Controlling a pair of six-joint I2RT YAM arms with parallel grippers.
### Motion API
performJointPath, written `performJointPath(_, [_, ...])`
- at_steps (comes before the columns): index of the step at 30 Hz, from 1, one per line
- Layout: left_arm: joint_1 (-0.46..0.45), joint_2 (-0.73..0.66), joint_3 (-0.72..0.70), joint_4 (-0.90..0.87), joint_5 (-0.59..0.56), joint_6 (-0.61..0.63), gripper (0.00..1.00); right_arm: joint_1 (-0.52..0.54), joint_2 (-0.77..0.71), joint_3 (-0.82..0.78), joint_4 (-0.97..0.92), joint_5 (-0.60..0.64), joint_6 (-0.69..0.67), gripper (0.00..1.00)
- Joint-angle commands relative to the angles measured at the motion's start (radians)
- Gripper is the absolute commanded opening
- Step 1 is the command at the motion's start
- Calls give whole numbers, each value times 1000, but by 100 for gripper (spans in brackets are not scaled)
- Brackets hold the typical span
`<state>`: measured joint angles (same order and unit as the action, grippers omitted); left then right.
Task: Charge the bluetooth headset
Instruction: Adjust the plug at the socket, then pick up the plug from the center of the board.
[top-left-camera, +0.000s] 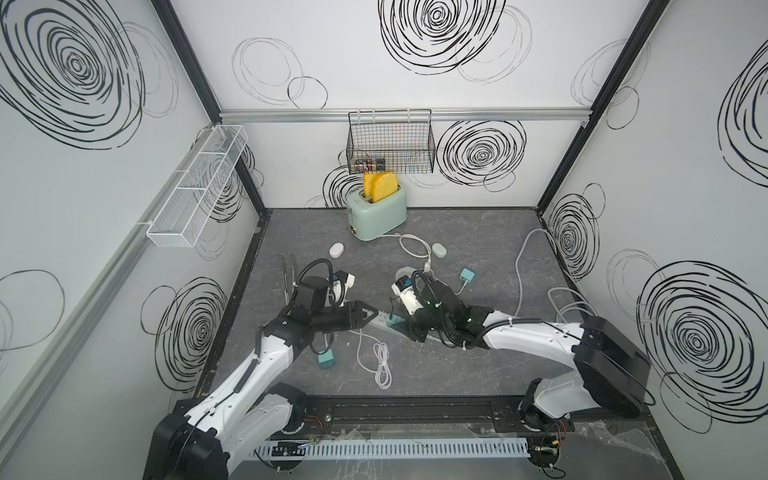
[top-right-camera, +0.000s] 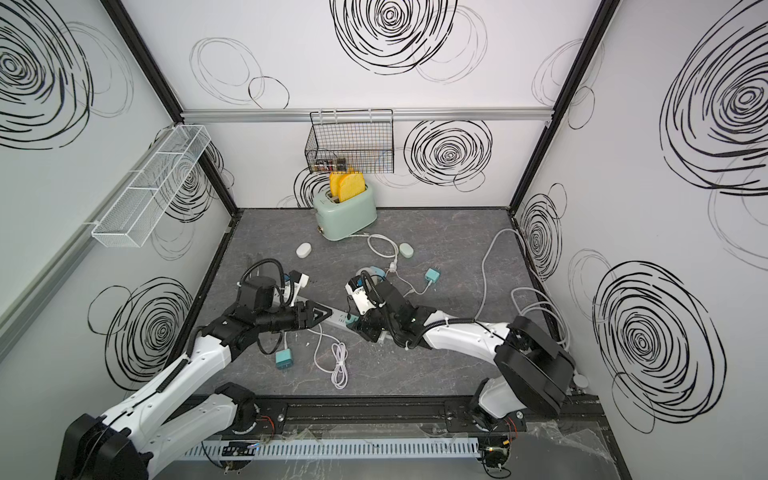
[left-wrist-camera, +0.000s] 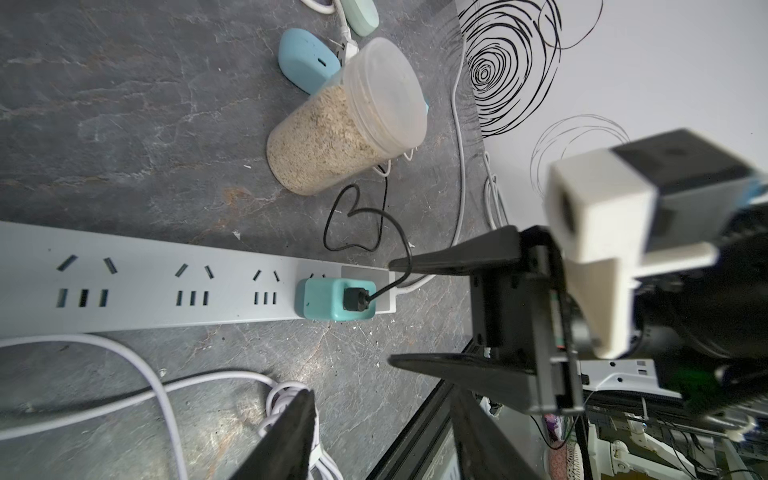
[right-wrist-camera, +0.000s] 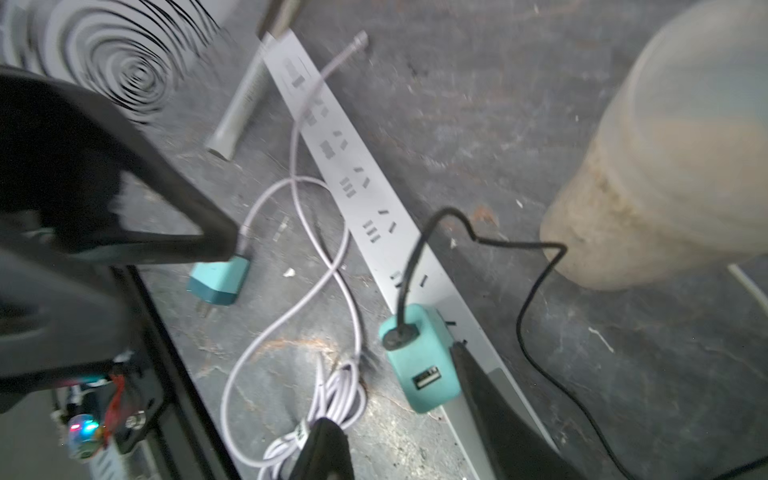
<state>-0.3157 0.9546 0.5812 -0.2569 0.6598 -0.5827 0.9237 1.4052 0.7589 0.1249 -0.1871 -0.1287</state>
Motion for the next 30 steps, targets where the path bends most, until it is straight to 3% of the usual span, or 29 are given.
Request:
performJointPath(1, [16,3,69,-110,-41,42,57,-8,-74,2,-66,10,56,58])
performJointPath(6, [14,-13,139,-309,-180,92,57,-66,-153,35,-179,72,219,57])
performJointPath(10, [18,-23,182,-492,-339,123,57,-130,-191,6,-182,38,372,52])
performJointPath(15, [20,-56,234,-658,-512,100,59,-131,-194,-18,-171,-39,453,50])
performJointPath(20, [-8,25,304,-812,-713,88,64,-108,-193,-6,-222,-1,489,59])
performJointPath(25, [-13,119,318,-842,-773,71,64,-108,-198,-11,-215,-1,480,60])
performJointPath(30, [4,166,293,-845,-776,53,64,-113,-205,-7,-202,-93,488,59])
